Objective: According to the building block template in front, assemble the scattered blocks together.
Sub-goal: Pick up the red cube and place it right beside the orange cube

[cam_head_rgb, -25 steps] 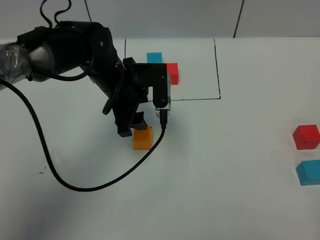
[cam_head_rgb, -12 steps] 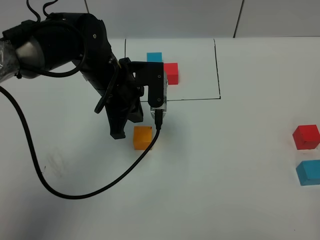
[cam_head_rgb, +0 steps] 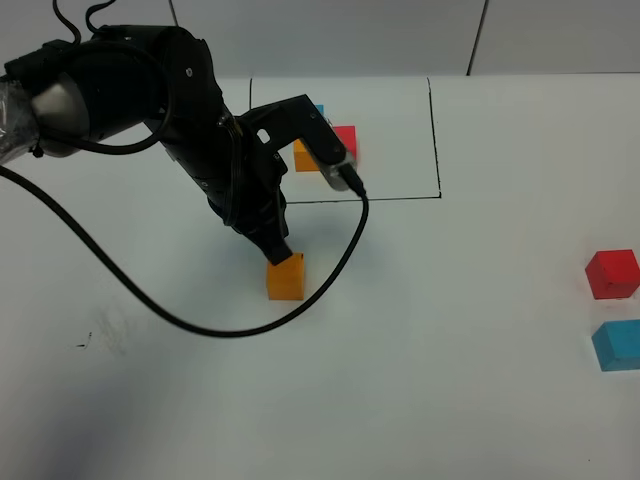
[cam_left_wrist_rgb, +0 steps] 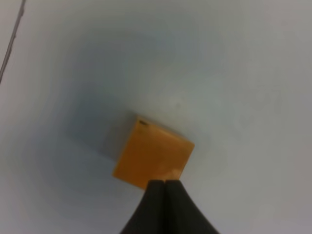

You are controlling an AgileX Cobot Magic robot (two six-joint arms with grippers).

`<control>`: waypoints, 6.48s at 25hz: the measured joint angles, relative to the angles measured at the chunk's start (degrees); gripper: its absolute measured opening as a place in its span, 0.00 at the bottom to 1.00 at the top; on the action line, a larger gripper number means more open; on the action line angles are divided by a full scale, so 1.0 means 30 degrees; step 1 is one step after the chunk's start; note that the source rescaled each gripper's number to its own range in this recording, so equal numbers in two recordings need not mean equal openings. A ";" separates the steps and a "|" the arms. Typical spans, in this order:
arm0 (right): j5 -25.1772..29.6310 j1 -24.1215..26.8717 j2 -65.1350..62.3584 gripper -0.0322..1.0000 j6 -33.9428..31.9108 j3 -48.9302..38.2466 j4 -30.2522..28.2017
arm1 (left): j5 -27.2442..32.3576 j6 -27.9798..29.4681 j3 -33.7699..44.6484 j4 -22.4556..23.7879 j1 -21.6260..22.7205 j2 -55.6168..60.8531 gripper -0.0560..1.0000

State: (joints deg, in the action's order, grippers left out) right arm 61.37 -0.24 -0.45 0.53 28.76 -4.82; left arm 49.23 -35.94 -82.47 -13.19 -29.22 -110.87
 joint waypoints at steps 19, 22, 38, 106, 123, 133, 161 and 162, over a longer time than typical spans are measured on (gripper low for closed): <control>0.0000 0.0000 0.0000 0.81 0.0000 0.0000 0.0000 | -0.2138 0.9697 0.0000 0.3439 0.0620 0.0814 0.05; 0.0000 0.0000 0.0000 0.81 0.0000 0.0000 0.0000 | -0.1617 0.9697 0.0000 0.3932 0.1296 0.1383 0.05; 0.0000 0.0000 0.0000 0.81 0.0000 0.0000 0.0000 | 0.3345 1.0123 0.0000 0.6238 0.4954 0.4216 0.05; 0.0000 0.0000 0.0000 0.81 0.0000 0.0000 0.0000 | 0.6383 1.0681 0.0000 0.6639 1.1088 0.8894 0.05; 0.0000 0.0000 0.0000 0.81 0.0000 0.0000 0.0000 | 0.6366 1.0681 0.3067 0.6924 1.1088 1.2741 0.05; 0.0000 0.0000 0.0000 0.81 0.0000 0.0000 0.0000 | 0.6366 1.0681 0.5414 0.7012 1.1088 1.5800 0.05; 0.0000 0.0000 0.0000 0.81 0.0000 0.0000 0.0000 | 0.6384 1.0681 1.3030 0.6960 1.1088 2.4506 0.05; 0.0000 0.0000 0.0000 0.81 0.0000 0.0000 0.0000 | 0.6384 1.0681 1.3273 0.6960 1.1088 2.4869 0.05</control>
State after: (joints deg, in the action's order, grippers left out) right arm 61.37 -0.24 -0.45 0.53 28.76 -4.82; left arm 68.38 -3.90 -42.66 7.69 4.04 -36.27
